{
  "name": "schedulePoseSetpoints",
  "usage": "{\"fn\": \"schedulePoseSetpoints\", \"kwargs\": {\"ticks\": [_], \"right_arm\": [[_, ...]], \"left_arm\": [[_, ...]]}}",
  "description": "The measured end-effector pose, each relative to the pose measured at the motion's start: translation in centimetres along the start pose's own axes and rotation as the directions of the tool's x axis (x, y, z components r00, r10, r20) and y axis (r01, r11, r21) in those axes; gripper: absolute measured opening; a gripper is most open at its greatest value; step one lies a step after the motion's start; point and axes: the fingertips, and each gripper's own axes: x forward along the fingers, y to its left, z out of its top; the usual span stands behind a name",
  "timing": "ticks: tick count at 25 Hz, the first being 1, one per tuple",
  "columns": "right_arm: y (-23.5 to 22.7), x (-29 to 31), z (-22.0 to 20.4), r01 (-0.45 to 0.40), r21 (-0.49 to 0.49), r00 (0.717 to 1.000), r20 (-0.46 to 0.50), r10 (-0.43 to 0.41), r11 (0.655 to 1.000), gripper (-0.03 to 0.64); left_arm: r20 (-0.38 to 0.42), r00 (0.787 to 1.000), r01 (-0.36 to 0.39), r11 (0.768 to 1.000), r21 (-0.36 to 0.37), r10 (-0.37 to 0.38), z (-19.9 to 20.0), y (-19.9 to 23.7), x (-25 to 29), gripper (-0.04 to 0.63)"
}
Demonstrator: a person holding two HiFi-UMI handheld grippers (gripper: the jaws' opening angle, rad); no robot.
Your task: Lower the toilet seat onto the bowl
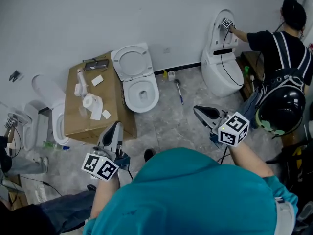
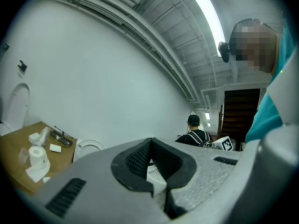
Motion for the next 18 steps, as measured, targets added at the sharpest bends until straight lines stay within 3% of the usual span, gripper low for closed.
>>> {"fn": "schedulePoseSetpoints", "kwargs": {"ticks": [11, 18], "right_arm": [[-0.9, 18.8, 6.4, 0.07, -0.011, 0.997, 0.027, -0.07, 0.997, -0.009], [-4.8, 24.4, 6.8, 0.092, 0.007, 0.996, -0.01, -0.092, 0.996, -0.009]], "left_arm": [[-0.05, 0.994, 0.095, 0.995, 0.023, -0.094, 6.6, 18.4, 4.8, -0.006], [-0.067, 0.994, 0.088, 0.996, -0.006, -0.088, 7.1, 24.8, 8.8, -0.006]]}}
